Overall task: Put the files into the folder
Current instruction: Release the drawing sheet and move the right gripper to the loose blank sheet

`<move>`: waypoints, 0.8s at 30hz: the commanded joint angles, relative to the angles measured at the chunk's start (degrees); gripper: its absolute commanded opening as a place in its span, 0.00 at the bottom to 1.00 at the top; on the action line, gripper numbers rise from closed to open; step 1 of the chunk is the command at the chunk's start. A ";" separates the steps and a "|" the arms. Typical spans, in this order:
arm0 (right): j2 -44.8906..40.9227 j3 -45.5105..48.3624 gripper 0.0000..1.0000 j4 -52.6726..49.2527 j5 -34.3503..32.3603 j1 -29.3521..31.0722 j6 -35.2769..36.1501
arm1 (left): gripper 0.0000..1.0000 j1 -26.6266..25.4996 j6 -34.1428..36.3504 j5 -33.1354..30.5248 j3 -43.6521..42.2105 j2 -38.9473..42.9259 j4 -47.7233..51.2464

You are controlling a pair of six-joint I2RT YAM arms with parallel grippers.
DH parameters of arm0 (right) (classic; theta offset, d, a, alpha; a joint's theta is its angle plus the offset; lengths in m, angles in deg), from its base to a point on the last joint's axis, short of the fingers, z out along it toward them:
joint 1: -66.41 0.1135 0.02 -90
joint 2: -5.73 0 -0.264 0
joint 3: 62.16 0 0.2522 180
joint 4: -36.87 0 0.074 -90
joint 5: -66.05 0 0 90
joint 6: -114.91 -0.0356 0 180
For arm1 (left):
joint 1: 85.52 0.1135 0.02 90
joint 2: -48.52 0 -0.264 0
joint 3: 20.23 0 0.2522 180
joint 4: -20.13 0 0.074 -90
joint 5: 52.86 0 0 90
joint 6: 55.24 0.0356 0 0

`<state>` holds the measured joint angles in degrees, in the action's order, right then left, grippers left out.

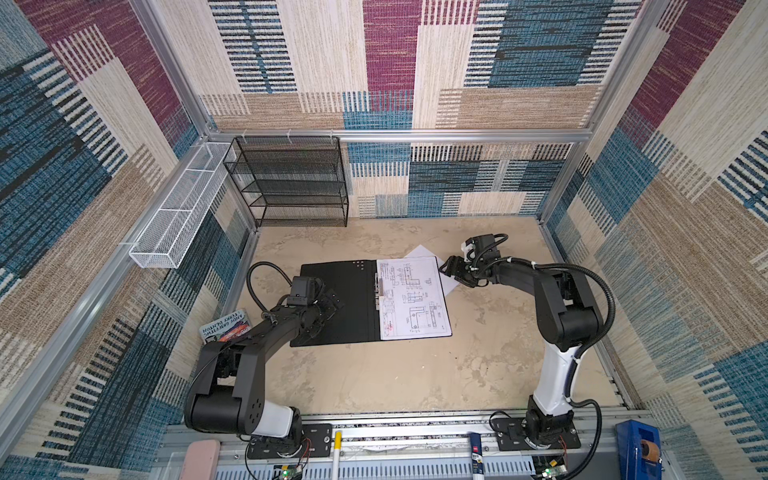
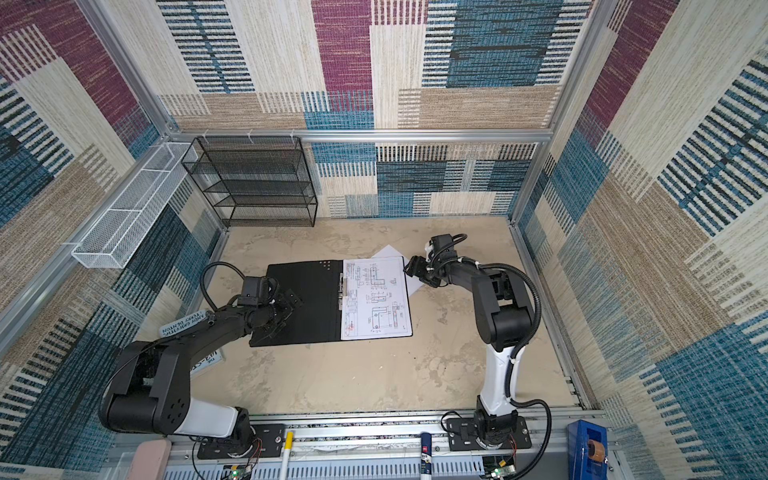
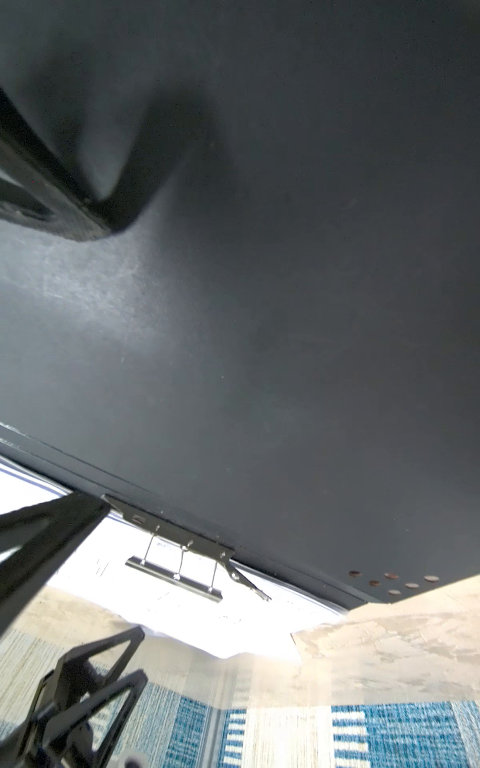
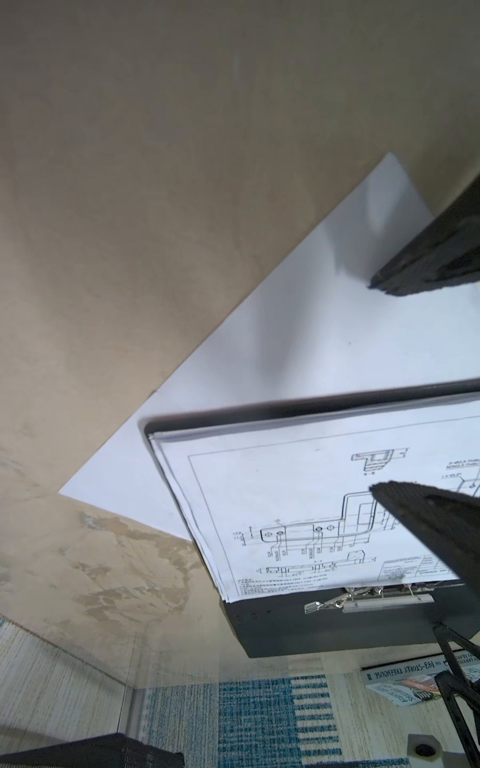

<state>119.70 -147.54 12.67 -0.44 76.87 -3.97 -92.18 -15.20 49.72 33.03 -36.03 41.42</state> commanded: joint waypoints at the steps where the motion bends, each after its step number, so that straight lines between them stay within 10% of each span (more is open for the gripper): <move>1: 1.01 -0.01 0.77 2.02 0.84 0.18 -0.74 | 0.97 -0.04 -1.83 0.51 -0.99 -1.14 6.10; 24: -3.44 10.26 0.82 0.77 -4.24 -16.20 -5.08 | 0.97 -0.02 -2.08 0.74 -2.00 -1.18 6.02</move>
<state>117.03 -138.97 23.58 1.46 62.86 -7.86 -92.18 -16.05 50.90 31.98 -36.49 38.21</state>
